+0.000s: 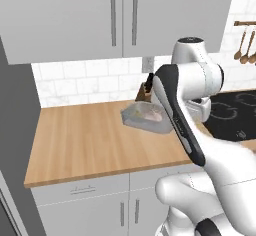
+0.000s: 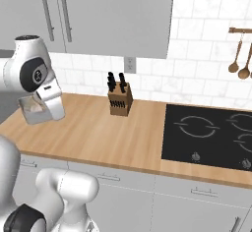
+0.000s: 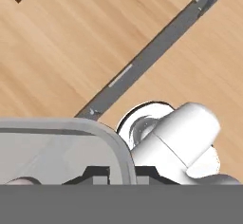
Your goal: Take the meat container that has the fish and place it on the second highest rack of the freezer. Then take the vegetable container that has the garlics and place it on the highest rack of the freezer.
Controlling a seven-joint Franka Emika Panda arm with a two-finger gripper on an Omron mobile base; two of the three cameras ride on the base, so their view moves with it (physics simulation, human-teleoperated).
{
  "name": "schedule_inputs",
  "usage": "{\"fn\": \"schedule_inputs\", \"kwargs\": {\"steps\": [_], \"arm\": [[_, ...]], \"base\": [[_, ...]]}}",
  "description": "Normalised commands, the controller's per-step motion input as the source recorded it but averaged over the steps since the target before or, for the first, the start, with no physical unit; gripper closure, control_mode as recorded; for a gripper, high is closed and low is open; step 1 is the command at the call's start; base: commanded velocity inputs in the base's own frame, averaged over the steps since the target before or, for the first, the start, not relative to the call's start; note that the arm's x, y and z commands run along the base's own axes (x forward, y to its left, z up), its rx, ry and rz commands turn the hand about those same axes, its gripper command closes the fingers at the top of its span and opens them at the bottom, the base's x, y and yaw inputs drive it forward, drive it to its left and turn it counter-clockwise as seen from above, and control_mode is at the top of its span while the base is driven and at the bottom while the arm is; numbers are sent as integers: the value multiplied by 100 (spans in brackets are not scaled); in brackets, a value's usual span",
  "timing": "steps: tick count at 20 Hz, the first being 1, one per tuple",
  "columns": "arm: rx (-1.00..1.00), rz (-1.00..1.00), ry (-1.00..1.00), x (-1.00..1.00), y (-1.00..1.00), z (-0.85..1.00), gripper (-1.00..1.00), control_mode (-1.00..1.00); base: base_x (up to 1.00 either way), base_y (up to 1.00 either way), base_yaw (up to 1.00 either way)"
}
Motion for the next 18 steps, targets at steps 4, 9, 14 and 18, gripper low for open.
{"fn": "schedule_inputs", "kwargs": {"steps": [4, 9, 14, 18], "arm": [[10, 31, -25, -73, 0, 45, 100, -100], [5, 19, -3, -17, 0, 31, 100, -100], [0, 10, 0, -48, 0, 22, 100, -100], [0, 7, 0, -43, 0, 6, 100, -100]], "base": [[0, 0, 0], [0, 0, 0], [0, 0, 0], [0, 0, 0]]}}
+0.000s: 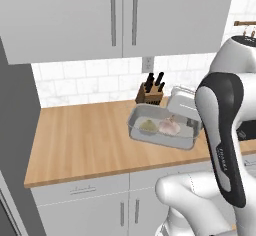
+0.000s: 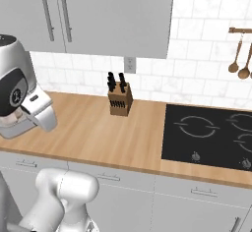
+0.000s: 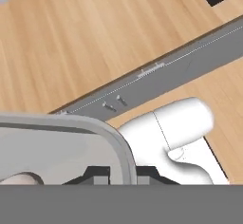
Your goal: Take the meat container that has the fish and place it on the second highest rack of the freezer. Then take the vegetable container that has the garlics and place it on the highest rack of the freezer.
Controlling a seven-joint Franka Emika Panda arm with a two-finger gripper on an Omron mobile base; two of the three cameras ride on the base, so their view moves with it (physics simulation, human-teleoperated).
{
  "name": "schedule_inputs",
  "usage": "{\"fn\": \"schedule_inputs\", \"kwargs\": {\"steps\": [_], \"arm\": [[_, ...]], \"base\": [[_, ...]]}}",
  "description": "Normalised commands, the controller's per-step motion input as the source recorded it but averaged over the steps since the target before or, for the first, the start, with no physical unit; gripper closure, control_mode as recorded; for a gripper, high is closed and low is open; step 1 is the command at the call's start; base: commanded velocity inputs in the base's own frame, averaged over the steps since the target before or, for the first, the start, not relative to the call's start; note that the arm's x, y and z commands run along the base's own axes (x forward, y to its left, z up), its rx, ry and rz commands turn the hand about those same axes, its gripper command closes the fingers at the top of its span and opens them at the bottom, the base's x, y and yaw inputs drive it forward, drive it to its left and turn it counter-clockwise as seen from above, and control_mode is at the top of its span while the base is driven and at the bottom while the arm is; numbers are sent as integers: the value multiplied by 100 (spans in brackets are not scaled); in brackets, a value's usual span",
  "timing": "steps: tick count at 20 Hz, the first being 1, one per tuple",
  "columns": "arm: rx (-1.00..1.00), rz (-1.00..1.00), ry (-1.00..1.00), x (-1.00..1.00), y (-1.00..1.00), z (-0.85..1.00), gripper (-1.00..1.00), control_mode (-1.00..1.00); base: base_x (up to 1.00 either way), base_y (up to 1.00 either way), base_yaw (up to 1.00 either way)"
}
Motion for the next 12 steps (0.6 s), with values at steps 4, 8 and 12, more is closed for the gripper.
{"fn": "schedule_inputs", "kwargs": {"steps": [4, 8, 12], "arm": [[0, 0, 0, 0, 0, 0, 100, 100], [0, 0, 0, 0, 0, 0, 100, 100], [0, 0, 0, 0, 0, 0, 100, 100]], "base": [[-87, 0, 4], [-100, 13, 3], [-81, 51, 8]]}}
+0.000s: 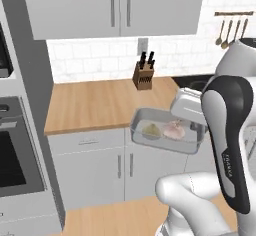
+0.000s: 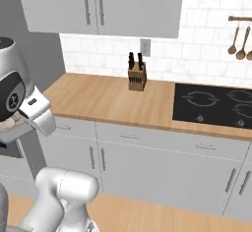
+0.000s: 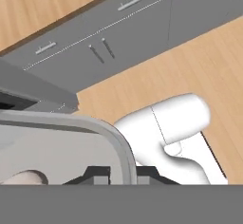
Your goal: Take the meat container that has the fish and place it on the second highest rack of the freezer. Then take the vegetable container that has the garlics and place it on the highest rack of the freezer.
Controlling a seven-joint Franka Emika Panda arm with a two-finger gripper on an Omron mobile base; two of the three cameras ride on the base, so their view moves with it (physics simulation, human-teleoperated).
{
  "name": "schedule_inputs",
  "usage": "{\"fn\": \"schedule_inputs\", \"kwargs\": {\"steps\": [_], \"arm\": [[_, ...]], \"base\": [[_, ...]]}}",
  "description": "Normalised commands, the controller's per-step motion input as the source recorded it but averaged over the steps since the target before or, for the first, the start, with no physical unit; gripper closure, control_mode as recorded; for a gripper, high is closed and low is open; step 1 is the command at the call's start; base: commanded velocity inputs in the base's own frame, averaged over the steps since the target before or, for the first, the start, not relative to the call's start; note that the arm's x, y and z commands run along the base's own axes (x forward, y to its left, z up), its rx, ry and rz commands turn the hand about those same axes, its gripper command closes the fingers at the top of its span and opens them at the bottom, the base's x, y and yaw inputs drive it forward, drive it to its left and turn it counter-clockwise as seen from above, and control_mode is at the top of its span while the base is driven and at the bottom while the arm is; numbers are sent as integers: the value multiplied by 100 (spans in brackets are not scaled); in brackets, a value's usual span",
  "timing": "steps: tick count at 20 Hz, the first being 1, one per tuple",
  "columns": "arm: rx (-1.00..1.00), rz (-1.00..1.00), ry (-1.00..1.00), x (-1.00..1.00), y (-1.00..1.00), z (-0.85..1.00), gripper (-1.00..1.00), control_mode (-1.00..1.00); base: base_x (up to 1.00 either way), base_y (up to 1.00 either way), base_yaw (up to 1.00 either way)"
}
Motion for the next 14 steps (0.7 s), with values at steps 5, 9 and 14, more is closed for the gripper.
{"fn": "schedule_inputs", "kwargs": {"steps": [5, 9, 14], "arm": [[0, 0, 0, 0, 0, 0, 100, 100], [0, 0, 0, 0, 0, 0, 100, 100], [0, 0, 0, 0, 0, 0, 100, 100]], "base": [[-30, 100, 1], [-21, 100, 0], [-15, 100, 0]]}}
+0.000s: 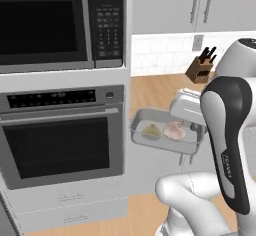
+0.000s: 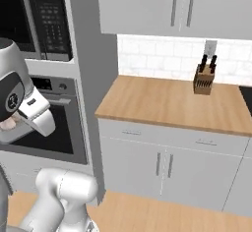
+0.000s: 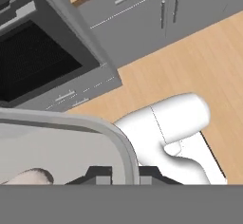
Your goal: Take the meat container that has the fish and place it on the second highest rack of the freezer. Then take the vegetable container that has the garlics and place it on the highest rack of the freezer.
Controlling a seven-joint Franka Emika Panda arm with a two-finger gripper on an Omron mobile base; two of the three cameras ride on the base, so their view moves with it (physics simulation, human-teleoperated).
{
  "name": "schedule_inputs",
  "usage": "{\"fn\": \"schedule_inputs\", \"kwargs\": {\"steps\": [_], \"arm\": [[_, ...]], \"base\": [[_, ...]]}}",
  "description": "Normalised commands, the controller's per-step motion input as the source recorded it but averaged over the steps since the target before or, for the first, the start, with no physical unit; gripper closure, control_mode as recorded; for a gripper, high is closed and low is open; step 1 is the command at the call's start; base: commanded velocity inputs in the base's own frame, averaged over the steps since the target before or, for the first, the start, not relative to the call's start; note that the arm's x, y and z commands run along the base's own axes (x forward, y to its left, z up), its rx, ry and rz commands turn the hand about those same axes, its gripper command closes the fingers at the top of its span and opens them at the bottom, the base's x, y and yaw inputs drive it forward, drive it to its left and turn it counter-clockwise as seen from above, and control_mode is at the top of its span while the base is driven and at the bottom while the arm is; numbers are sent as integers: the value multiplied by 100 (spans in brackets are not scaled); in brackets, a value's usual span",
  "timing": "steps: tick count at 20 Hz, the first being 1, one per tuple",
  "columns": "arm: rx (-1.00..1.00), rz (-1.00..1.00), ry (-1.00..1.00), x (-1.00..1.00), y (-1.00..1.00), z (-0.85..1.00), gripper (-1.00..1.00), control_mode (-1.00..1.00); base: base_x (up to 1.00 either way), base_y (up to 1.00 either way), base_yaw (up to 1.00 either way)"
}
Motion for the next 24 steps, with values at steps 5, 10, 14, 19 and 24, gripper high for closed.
{"fn": "schedule_inputs", "kwargs": {"steps": [5, 10, 14, 19, 24], "arm": [[0, 0, 0, 0, 0, 0, 100, 100], [0, 0, 0, 0, 0, 0, 100, 100], [0, 0, 0, 0, 0, 0, 100, 100], [0, 0, 0, 0, 0, 0, 100, 100], [0, 0, 0, 0, 0, 0, 100, 100]], "base": [[-10, 100, 0], [-12, 100, 0], [-9, 100, 0], [-7, 100, 0], [-4, 100, 0]]}}
